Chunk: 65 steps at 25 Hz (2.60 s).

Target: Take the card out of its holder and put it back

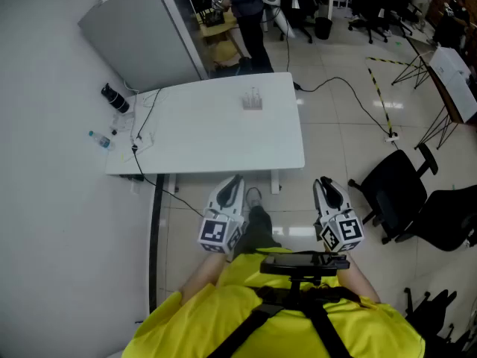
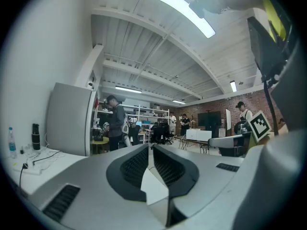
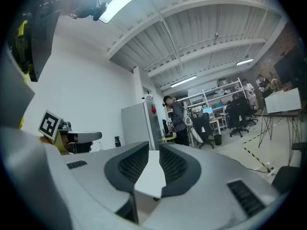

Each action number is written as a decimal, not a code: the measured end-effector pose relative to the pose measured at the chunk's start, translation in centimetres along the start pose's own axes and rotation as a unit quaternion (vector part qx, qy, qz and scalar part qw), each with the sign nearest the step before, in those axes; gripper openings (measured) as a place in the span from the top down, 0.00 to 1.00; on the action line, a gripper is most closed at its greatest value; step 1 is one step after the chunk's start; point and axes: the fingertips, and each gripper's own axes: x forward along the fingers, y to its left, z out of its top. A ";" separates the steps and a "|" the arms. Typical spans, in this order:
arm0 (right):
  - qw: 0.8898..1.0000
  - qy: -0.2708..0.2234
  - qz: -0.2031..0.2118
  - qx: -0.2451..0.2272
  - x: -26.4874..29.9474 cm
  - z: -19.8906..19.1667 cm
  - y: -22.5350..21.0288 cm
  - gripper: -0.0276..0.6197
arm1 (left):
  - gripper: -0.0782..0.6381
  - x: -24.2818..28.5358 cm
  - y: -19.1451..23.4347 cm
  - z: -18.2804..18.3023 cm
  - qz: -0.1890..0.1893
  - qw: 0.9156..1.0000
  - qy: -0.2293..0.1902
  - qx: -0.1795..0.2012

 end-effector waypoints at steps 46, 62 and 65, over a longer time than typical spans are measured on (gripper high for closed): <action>0.871 0.237 0.430 -0.025 55.8 -18.3 -10.7 0.75 | 0.86 37.2 29.2 -12.4 -0.060 0.987 0.146 -0.019; 0.869 0.200 0.448 -0.062 56.9 -11.6 -10.2 0.93 | 0.85 36.5 29.3 -8.8 -0.074 0.991 0.107 -0.034; 0.870 0.182 0.453 -0.071 57.0 -6.1 -9.3 0.93 | 0.85 35.6 29.0 -7.5 -0.072 0.990 0.105 -0.062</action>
